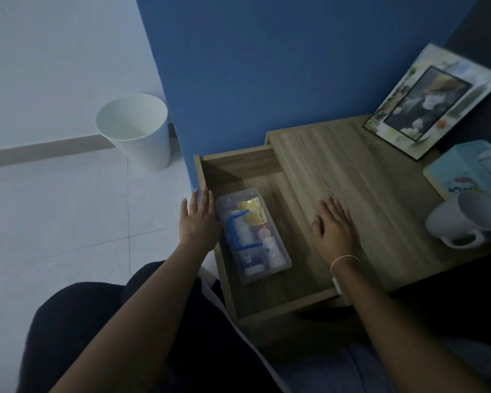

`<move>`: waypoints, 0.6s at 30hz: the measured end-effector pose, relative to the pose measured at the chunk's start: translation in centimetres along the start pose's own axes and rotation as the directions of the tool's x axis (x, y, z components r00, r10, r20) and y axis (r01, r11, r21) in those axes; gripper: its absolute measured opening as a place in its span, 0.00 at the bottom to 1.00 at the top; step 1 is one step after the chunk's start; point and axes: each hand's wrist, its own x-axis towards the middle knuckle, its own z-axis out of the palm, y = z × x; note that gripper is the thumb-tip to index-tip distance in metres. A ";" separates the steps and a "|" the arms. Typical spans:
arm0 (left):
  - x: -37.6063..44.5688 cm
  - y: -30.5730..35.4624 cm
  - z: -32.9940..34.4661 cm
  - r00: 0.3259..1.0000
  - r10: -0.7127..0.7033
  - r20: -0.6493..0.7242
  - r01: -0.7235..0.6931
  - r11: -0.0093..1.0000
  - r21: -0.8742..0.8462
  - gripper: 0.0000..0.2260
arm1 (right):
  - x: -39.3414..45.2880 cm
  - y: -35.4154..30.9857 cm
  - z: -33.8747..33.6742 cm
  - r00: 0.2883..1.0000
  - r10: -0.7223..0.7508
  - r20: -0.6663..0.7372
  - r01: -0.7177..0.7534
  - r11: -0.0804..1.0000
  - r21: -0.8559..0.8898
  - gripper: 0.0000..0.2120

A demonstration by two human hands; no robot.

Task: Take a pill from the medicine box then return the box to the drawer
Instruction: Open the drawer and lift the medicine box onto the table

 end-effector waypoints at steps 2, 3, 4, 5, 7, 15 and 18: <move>0.4 0.3 0.0 0.999 0.005 -0.050 -0.006 1.000 -0.029 0.32 | -1.1 -1.1 0.1 0.997 0.043 -0.058 -0.034 0.990 0.134 0.18; 0.8 0.4 0.1 0.995 0.025 -0.092 -0.029 0.999 -0.043 0.32 | -2.1 -2.1 0.4 0.996 0.039 -0.078 -0.024 0.982 0.185 0.17; 1.2 0.6 0.1 0.990 0.057 -0.129 -0.065 0.996 -0.056 0.31 | -3.3 -3.4 0.9 0.996 0.015 -0.083 0.003 0.977 0.213 0.18; 1.6 0.8 0.1 0.983 0.097 -0.154 -0.109 0.991 -0.072 0.31 | -4.5 -4.8 1.5 0.997 -0.026 -0.077 0.043 0.973 0.229 0.18; 2.7 1.4 0.1 0.969 0.180 -0.166 -0.201 0.972 -0.118 0.30 | -6.3 -7.3 3.1 0.994 -0.111 -0.024 0.114 0.966 0.230 0.19; 6.9 3.0 1.9 0.979 0.203 -0.029 -0.196 0.890 -0.412 0.30 | -7.5 -8.7 6.9 0.962 0.094 0.258 -0.116 0.991 0.070 0.47; 7.8 3.3 2.2 0.992 0.123 0.014 -0.101 0.874 -0.476 0.31 | -7.3 -8.2 7.4 0.939 0.139 0.315 -0.188 0.973 0.133 0.51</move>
